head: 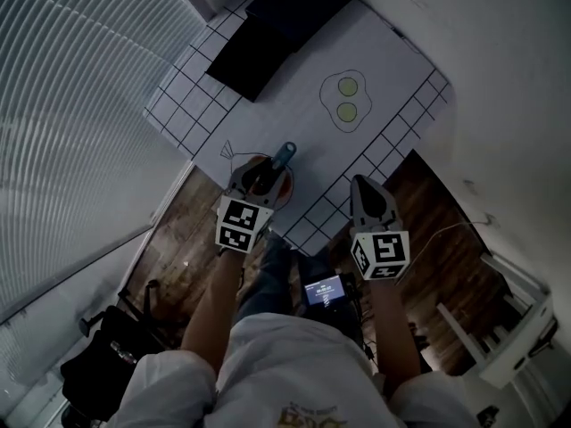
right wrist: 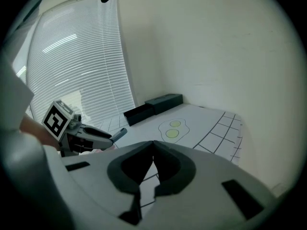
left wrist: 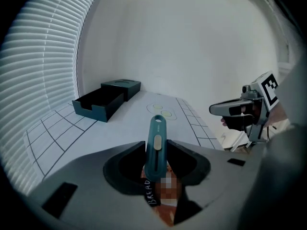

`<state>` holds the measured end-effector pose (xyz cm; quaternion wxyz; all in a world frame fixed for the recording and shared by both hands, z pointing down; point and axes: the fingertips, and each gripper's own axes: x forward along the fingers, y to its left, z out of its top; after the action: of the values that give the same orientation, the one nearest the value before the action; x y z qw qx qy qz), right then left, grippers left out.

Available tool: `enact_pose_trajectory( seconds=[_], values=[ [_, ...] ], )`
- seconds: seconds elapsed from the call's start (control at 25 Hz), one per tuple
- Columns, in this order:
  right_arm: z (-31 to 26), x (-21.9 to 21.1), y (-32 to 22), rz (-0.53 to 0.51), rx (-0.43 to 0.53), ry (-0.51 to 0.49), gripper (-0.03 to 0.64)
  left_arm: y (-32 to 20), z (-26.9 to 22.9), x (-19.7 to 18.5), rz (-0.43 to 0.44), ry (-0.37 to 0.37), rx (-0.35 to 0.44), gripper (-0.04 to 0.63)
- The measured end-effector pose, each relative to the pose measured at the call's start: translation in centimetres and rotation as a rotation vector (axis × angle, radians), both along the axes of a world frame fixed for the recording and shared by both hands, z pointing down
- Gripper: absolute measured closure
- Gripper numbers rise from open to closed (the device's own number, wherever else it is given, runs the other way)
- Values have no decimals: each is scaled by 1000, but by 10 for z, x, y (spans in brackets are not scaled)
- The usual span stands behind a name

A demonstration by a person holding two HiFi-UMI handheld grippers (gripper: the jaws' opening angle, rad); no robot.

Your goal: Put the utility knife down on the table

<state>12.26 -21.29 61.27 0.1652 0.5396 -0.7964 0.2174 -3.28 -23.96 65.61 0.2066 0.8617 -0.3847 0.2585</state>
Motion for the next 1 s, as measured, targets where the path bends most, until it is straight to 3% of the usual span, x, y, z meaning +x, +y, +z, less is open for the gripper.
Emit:
enact_pose_trajectory(
  seconds=[0.72, 1.0],
  values=[
    [25, 6, -3, 15, -39, 8, 609, -2, 36, 1, 67, -114, -78, 451],
    [26, 8, 1, 24, -43, 2, 609, -4, 40, 1, 47, -118, -80, 448]
  ],
)
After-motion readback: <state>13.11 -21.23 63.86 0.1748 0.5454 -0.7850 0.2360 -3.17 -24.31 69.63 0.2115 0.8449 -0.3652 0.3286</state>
